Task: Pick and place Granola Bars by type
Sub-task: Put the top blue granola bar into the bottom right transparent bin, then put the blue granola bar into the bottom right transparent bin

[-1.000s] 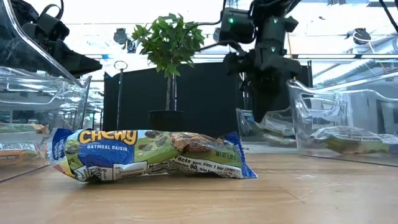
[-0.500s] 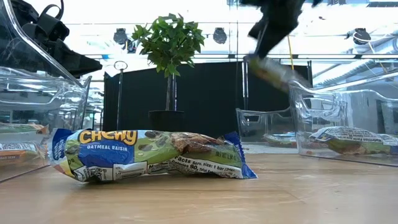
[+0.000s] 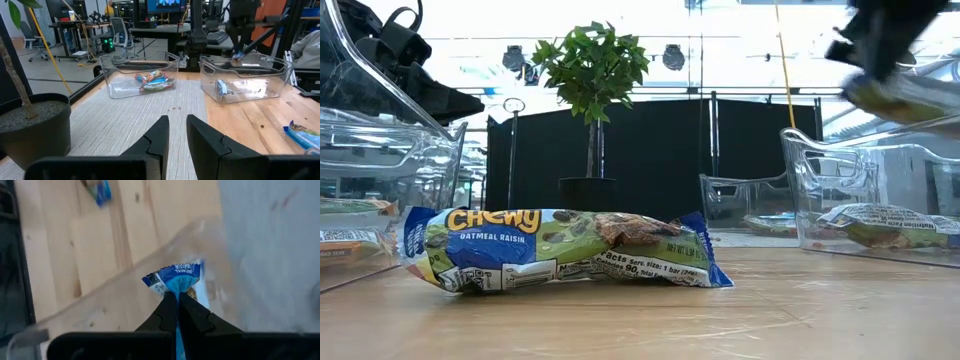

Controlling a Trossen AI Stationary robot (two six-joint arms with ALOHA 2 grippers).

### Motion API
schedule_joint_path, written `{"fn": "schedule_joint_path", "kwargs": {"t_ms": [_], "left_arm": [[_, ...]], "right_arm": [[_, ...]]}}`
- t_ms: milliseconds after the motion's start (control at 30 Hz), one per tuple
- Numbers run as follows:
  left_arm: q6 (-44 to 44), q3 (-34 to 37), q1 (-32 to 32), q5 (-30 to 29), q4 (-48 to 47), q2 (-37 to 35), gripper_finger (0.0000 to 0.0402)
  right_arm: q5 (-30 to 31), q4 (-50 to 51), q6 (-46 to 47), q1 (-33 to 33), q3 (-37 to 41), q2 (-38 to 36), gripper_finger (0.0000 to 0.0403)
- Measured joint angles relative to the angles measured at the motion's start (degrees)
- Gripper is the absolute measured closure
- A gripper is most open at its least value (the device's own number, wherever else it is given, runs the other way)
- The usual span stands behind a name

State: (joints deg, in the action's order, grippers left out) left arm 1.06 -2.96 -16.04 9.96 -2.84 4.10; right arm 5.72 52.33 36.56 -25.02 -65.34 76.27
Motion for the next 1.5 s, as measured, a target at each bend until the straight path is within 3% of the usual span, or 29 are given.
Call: {"fn": "schedule_joint_path", "kwargs": {"t_ms": [200,433,767,900,1100,1333,1500], "left_arm": [[0.0,0.0,0.0,0.0,0.0,0.0,0.0327],[0.0,0.0,0.0,0.0,0.0,0.0,0.0327],[0.0,0.0,0.0,0.0,0.0,0.0,0.0327],[0.0,0.0,0.0,0.0,0.0,0.0,0.0327],[0.0,0.0,0.0,0.0,0.0,0.0,0.0327],[0.0,0.0,0.0,0.0,0.0,0.0,0.0327],[0.0,0.0,0.0,0.0,0.0,0.0,0.0327]], "right_arm": [[0.0,-4.1,8.6,-3.3,7.0,0.0,0.0403],[-1.4,-15.0,10.0,-4.0,13.8,0.0,0.0395],[-1.0,-17.9,12.1,-2.6,15.5,-1.4,0.0284],[2.2,-18.0,7.3,-1.5,14.2,-3.7,0.0264],[4.7,-25.6,-6.2,0.7,8.5,-3.3,0.0279],[3.0,-30.9,-22.5,2.1,-1.3,7.0,0.0281],[-2.9,-29.5,-29.2,2.6,-8.4,17.4,0.0255]]}}
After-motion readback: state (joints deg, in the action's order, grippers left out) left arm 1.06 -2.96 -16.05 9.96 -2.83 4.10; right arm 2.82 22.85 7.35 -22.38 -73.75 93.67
